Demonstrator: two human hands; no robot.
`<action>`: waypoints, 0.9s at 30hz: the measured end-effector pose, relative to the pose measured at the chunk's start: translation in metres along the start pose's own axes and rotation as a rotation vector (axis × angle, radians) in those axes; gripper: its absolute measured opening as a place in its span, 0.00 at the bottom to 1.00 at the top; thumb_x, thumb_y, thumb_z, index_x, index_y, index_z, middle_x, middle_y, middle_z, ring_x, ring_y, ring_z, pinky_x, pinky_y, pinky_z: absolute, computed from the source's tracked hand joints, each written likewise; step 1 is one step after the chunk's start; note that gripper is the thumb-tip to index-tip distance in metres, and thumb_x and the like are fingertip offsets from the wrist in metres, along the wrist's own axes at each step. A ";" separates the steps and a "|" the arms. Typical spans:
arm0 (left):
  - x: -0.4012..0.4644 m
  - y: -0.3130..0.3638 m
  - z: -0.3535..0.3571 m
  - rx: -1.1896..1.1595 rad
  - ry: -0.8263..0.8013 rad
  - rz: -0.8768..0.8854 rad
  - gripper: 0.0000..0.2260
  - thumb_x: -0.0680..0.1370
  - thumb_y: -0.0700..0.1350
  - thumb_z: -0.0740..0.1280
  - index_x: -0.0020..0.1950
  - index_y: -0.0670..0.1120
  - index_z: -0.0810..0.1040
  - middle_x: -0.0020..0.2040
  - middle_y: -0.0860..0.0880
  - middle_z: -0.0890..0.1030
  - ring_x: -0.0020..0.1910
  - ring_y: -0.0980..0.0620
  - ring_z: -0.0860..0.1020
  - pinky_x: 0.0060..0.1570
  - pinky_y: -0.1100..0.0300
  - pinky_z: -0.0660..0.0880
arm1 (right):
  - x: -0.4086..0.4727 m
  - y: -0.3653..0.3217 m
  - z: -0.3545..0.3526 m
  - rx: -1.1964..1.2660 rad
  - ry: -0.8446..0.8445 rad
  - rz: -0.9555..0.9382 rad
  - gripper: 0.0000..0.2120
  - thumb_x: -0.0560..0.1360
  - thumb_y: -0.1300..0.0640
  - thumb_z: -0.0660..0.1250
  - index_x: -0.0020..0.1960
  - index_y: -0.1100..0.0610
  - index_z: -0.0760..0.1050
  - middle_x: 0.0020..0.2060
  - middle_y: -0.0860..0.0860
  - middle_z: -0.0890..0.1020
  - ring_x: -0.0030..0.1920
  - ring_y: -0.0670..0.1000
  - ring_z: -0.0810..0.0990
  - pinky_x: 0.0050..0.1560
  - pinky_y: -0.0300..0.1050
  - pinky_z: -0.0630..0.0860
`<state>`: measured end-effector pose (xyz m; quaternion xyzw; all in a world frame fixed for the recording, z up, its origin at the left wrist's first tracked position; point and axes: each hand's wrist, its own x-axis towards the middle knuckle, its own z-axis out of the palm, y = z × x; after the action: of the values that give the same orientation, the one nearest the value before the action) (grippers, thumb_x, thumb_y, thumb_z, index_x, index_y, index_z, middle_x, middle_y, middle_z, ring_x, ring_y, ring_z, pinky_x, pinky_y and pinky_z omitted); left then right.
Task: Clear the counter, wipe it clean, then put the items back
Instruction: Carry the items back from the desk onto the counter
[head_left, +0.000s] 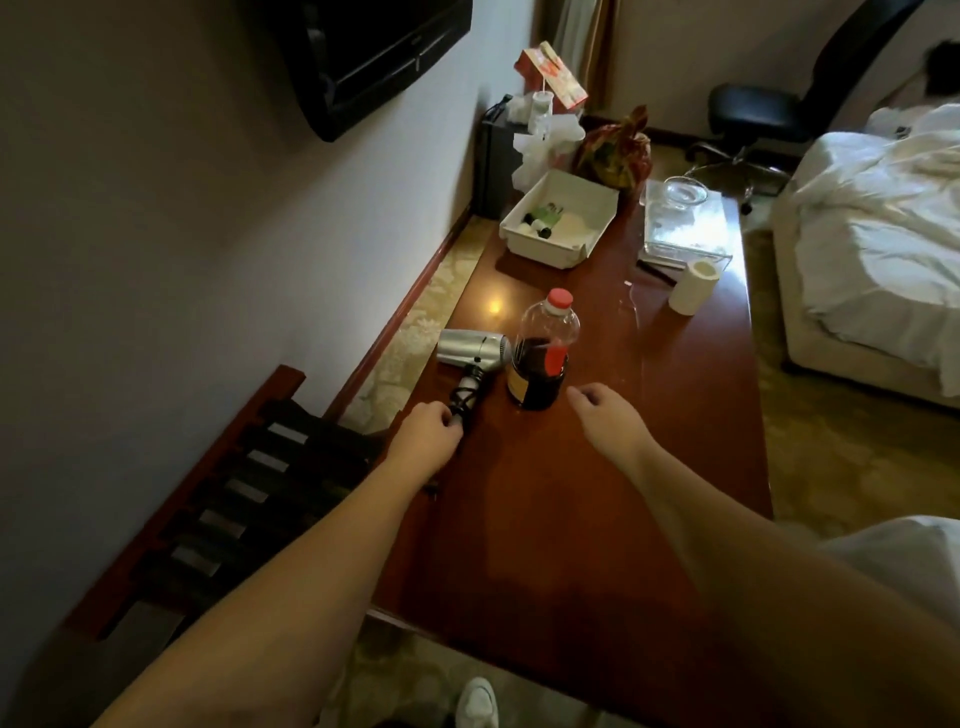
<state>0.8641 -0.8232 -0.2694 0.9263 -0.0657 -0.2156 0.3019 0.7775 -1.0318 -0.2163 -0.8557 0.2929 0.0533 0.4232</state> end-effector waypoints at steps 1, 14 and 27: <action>0.013 0.002 0.003 0.015 -0.012 -0.012 0.16 0.80 0.51 0.62 0.65 0.46 0.73 0.61 0.47 0.72 0.50 0.50 0.75 0.49 0.53 0.75 | 0.012 -0.007 0.001 0.032 0.021 0.003 0.19 0.81 0.45 0.56 0.66 0.55 0.70 0.41 0.46 0.78 0.37 0.46 0.78 0.33 0.41 0.73; 0.107 0.015 0.029 -0.007 -0.110 -0.166 0.24 0.79 0.54 0.64 0.69 0.42 0.67 0.64 0.41 0.73 0.61 0.41 0.74 0.54 0.50 0.73 | 0.085 -0.030 0.020 0.366 -0.085 0.121 0.23 0.77 0.35 0.56 0.56 0.53 0.76 0.49 0.49 0.81 0.46 0.48 0.81 0.43 0.42 0.69; 0.096 0.002 0.024 -0.343 -0.365 -0.288 0.20 0.72 0.48 0.75 0.60 0.40 0.78 0.53 0.45 0.81 0.49 0.48 0.79 0.42 0.56 0.72 | 0.067 -0.018 0.017 0.448 -0.147 0.136 0.24 0.77 0.35 0.58 0.57 0.54 0.78 0.42 0.48 0.79 0.37 0.46 0.74 0.34 0.39 0.67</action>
<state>0.9400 -0.8618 -0.3207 0.8074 0.0510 -0.4274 0.4037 0.8448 -1.0411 -0.2379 -0.7127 0.3227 0.0773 0.6180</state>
